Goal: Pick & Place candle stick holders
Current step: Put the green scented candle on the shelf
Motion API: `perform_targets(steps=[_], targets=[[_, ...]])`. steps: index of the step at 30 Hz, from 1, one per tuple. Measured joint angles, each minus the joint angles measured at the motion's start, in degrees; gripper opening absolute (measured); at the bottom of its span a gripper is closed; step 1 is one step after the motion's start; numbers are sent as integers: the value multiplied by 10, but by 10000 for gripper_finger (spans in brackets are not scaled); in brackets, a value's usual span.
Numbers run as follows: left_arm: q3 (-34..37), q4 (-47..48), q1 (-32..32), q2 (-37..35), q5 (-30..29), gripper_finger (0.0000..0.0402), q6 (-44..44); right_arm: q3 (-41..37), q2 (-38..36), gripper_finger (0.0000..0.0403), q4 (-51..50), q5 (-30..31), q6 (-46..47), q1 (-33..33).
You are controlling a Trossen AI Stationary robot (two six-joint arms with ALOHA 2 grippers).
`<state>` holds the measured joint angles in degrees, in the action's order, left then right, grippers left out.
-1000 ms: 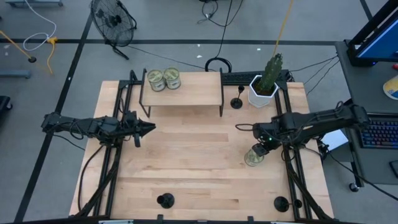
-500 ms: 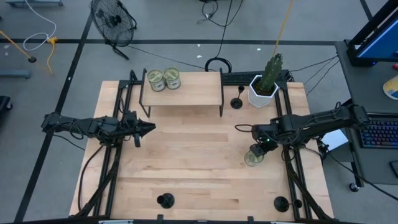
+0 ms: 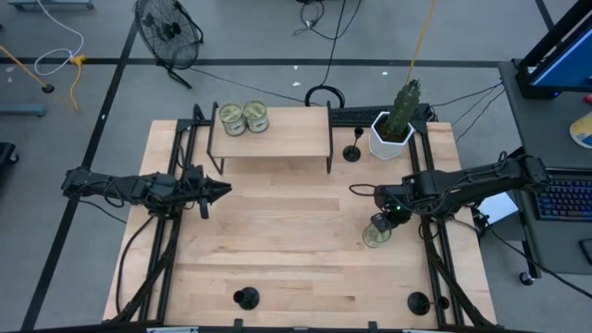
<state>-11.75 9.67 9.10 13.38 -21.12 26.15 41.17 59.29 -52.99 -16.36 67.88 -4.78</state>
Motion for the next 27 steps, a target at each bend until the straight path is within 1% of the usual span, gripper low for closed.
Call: perform_targets(steps=[4, 7, 13, 17, 20, 27], targets=[[0, 0, 0, 0, 0, 63, 0, -1, 0, 6, -1, 3, -2, 0], [0, 0, 0, 0, 0, 63, 0, -1, 0, 4, 1, 16, -1, 0], [0, -2, 0, 0, 0, 63, 10, -1, 0, 2, 4, 16, -1, 0], [0, -2, 0, 0, 0, 63, 16, 5, 0, 1, 32, 18, -19, 0], [0, -2, 0, 0, -5, 63, 18, 18, 0, 1, 53, 42, -29, 0], [0, -1, 0, 0, -35, 63, 29, 85, 19, 1, 48, 95, -70, 2]])
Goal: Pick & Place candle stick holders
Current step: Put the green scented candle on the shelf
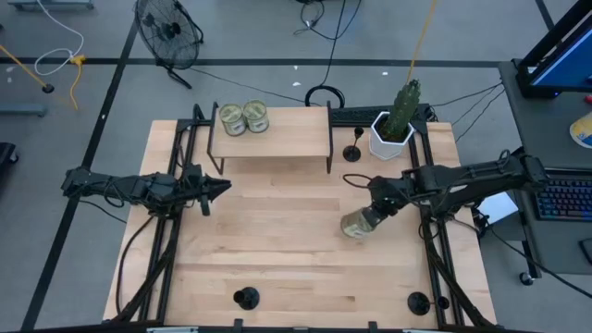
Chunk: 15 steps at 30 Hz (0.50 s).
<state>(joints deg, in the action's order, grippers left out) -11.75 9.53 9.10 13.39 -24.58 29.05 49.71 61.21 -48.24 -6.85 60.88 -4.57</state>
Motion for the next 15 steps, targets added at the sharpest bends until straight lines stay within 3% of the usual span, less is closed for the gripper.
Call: perform_targets(steps=[10, 15], targets=[[0, -4, 0, 0, 0, 63, 27, 136, 113, 0, -8, 26, -120, 10], [0, -13, 0, 1, 55, 63, 51, 212, 169, 0, -10, 37, -196, 27]])
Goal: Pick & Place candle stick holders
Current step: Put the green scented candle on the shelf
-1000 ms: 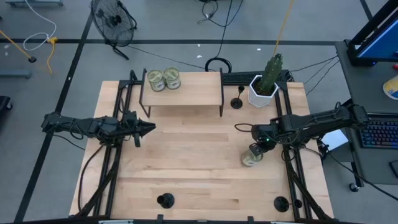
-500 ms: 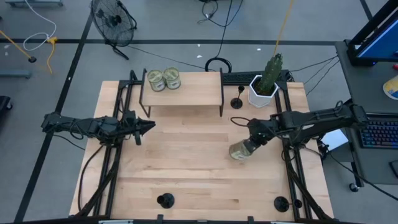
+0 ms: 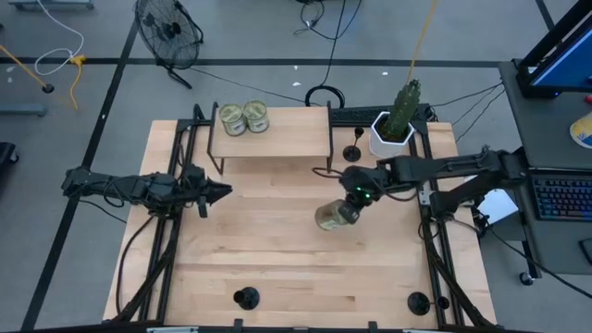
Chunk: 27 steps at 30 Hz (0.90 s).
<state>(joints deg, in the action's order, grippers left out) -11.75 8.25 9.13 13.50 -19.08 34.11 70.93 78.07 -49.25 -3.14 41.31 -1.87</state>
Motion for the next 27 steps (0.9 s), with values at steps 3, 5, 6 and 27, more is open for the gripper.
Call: perform_targets(steps=[3, 5, 6, 27], targets=[[0, -1, 0, 0, 11, 63, 13, 41, 26, 0, -5, 4, -42, 11], [0, -9, 0, 0, 10, 63, 19, 64, 43, 0, -5, 5, -64, 17], [0, -15, 0, 1, 10, 63, 17, 75, 50, 0, -3, 5, -75, 20], [-27, -305, 0, 200, -10, 62, -166, 139, 160, 0, 178, 28, -217, 56]])
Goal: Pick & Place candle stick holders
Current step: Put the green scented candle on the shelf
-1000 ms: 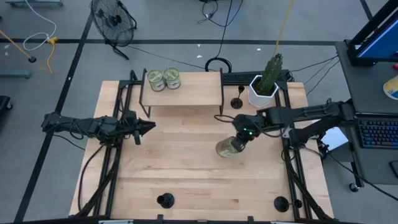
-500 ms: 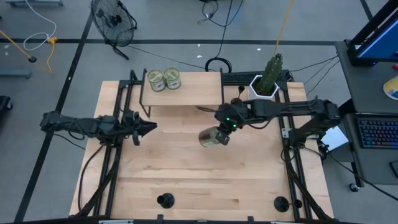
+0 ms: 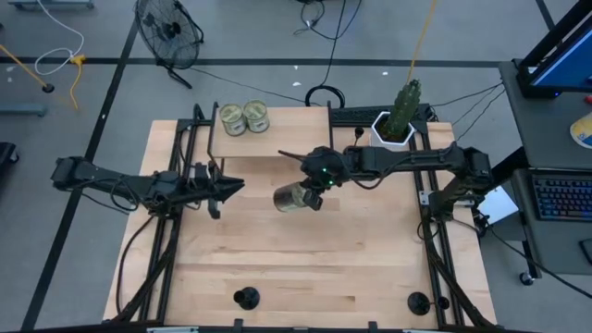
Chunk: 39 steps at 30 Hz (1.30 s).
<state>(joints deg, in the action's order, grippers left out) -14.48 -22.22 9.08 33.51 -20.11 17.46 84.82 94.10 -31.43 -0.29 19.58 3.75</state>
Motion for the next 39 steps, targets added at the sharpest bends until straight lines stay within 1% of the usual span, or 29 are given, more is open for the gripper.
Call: perform_targets(steps=[3, 5, 9, 13, 16, 19, 21, 24, 29, 34, 39], targets=[[-36, 5, 0, 37, 4, 62, -25, 0, 0, 0, 8, -4, -12, 5], [-67, 33, 0, 61, 13, 62, -48, 0, -1, 0, 8, -7, -15, 10], [-145, 150, 0, 115, 36, 62, -83, 0, -1, 0, 8, -14, -25, 18], [-217, 250, 0, 174, 41, 63, -93, 0, -1, 0, 8, -14, -35, 19], [-251, 270, -3, 208, 42, 63, -92, 0, -1, 0, 8, -15, -40, 19], [-271, 265, -15, 233, 70, 65, -77, 0, -1, 0, 8, -15, -46, 19], [-279, 264, -23, 248, 92, 75, -63, 0, -1, 0, 8, -15, -53, 19], [-285, 263, -31, 271, 117, 108, -52, 0, -1, 0, 8, -18, -58, 19], [-294, 249, -35, 314, 151, 189, -49, 0, -1, 0, 8, -29, -58, 19], [-312, 246, -35, 348, 147, 263, -51, 0, -1, 0, -1, -28, -60, 19], [-332, 247, -35, 363, 125, 310, -67, 0, -1, 0, -12, -28, -67, 19]])
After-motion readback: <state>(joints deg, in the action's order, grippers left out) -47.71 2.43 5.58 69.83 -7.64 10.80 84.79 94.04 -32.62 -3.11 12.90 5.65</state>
